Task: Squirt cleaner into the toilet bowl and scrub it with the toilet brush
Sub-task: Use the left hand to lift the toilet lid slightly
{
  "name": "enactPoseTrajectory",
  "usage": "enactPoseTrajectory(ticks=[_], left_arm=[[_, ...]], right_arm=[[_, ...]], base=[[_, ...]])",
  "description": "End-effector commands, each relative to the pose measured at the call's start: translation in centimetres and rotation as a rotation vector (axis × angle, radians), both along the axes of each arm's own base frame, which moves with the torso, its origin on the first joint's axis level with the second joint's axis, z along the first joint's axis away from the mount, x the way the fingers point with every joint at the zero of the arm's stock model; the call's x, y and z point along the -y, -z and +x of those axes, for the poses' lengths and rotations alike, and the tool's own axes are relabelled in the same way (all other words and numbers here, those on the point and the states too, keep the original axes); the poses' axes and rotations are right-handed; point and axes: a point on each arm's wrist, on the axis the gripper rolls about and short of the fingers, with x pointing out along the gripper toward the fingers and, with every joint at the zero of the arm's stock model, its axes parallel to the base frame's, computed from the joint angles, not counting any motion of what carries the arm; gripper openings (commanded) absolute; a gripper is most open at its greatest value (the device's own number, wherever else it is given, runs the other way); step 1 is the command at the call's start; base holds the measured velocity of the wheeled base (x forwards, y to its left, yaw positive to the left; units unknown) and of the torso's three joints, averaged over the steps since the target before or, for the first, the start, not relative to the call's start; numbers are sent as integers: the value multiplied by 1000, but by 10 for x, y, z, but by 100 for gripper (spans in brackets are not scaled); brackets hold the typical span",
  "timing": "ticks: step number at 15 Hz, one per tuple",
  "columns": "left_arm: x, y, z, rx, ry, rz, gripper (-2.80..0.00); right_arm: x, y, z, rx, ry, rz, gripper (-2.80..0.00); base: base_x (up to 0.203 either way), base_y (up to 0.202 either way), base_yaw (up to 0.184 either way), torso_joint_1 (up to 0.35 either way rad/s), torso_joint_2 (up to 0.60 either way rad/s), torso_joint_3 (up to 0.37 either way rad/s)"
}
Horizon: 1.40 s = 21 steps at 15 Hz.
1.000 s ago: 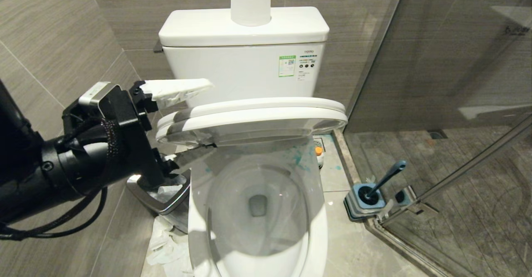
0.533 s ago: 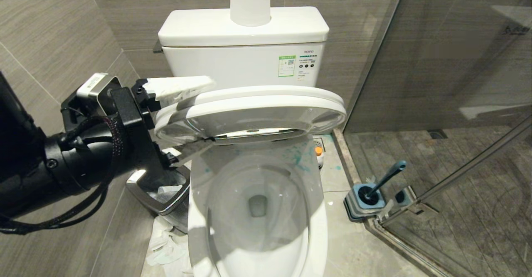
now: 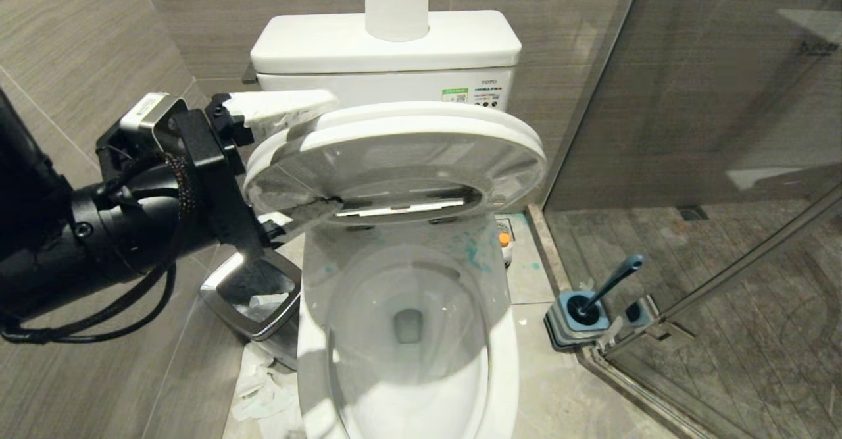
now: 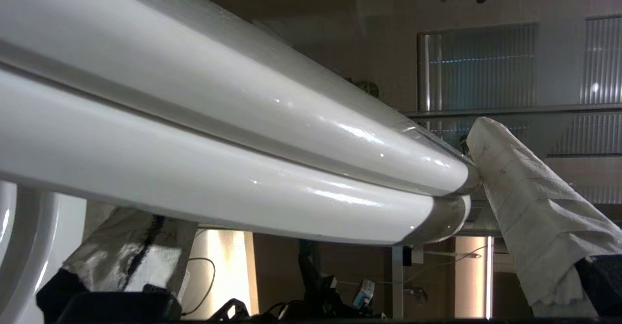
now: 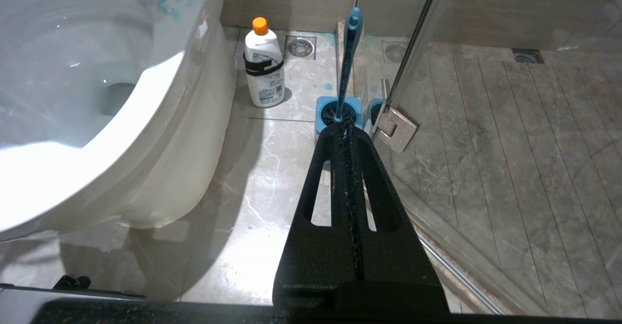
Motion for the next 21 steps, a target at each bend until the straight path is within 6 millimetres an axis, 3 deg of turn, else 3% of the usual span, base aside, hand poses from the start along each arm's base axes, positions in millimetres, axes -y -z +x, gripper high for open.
enactPoseTrajectory(ticks=[1, 8, 21], left_arm=[[1, -10, 3, 34, 4, -14, 0], [1, -20, 0, 66, 7, -21, 0], [8, -29, 12, 181, -15, 29, 0]], right_arm=[[0, 0, 0, -1, -2, -1, -280], [0, 0, 0, -1, -2, -1, -280], [0, 0, 0, 1, -2, -1, -280]], base=[[0, 0, 0, 0, 0, 0], [0, 0, 0, 0, 0, 0], [0, 0, 0, 0, 0, 0]])
